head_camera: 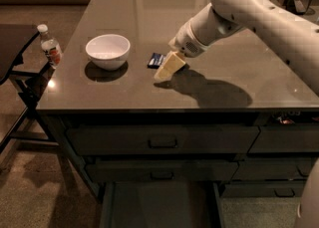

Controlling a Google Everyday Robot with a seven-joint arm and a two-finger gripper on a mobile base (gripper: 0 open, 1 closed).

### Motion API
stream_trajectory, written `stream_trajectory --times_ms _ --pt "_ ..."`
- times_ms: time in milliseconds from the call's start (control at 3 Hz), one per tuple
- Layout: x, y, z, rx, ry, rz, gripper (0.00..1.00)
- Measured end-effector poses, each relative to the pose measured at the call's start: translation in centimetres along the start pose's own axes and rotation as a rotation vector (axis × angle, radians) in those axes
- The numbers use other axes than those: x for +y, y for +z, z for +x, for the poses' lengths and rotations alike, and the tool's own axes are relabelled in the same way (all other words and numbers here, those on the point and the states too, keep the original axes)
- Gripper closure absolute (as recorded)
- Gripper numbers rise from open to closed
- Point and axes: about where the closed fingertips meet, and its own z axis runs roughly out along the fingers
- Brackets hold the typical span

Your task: Place rxbar blueberry into bottom drawer

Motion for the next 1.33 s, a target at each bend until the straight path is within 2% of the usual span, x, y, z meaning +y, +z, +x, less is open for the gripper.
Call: stream_trajectory --times_ms 1000,1333 --pt "0.01 0.01 0.00 0.000 0.000 0.000 0.88" --pt "0.01 0.02 0.00 0.000 0.000 0.000 1.00"
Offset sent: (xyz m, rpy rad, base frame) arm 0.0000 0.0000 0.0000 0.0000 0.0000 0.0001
